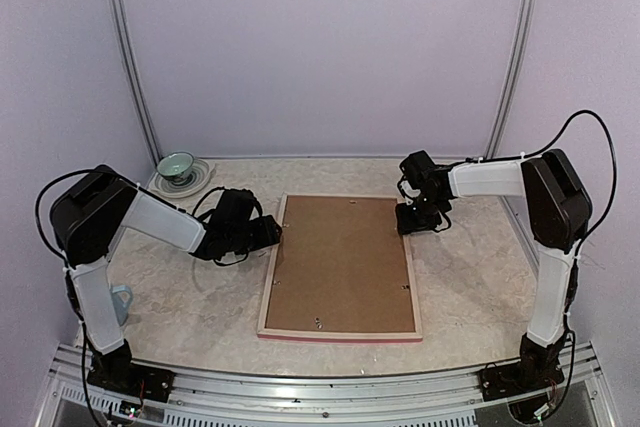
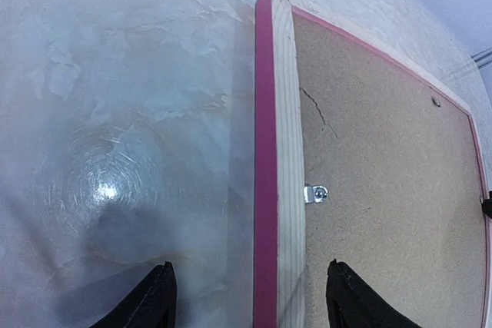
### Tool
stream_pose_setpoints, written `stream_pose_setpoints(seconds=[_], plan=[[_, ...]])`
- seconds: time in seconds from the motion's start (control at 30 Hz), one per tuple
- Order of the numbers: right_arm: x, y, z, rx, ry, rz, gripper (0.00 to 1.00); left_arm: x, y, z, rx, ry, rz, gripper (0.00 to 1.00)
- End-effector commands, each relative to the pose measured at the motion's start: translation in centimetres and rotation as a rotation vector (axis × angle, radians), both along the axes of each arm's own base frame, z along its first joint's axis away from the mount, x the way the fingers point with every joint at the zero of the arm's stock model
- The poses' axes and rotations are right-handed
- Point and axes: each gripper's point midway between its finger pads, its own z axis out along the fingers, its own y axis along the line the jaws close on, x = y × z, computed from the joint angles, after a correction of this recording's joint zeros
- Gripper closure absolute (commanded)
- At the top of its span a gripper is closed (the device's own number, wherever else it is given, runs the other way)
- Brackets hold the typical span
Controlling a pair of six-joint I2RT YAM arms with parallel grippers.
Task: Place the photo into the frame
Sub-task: Press the fastener onto the backboard.
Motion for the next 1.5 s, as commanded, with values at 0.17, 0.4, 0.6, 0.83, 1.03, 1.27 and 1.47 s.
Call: stream_pose_setpoints(seconds=[0.17,0.4,0.6,0.83,1.03,1.27,1.47], plan=[[0.6,0.3,0.7,-0.005,-0.03,-0.008,0.56,-3.0,0.4,-5.7,0.13,0.162,-0.054,0.41],[0.8,0.2,1.2,-0.014,-0.043,-0.008,0.56,-3.2,0.2,-6.6,0.139,0.187,-0.067,0.66],[0.9,0.1,1.1,-0.021,-0.041,-0.007,0.56,-3.4,-0.1,-7.2,0.144,0.2,-0.085,0.73],[1.2,0.1,0.9,-0.026,-0.04,-0.009,0.56,-3.6,-0.2,-7.6,0.152,0.211,-0.092,0.82],[0.5,1.3,0.6,0.006,-0.018,0.03,0.57,-3.6,-0.2,-7.7,0.149,0.214,-0.092,0.82],[-1.2,1.3,0.1,-0.013,-0.002,0.036,0.58,-3.6,-0.1,-7.6,0.149,0.212,-0.086,0.81],[-1.6,-0.7,-0.9,-0.094,-0.007,-0.022,0.6,-3.6,0.0,-7.5,0.149,0.211,-0.085,0.81]])
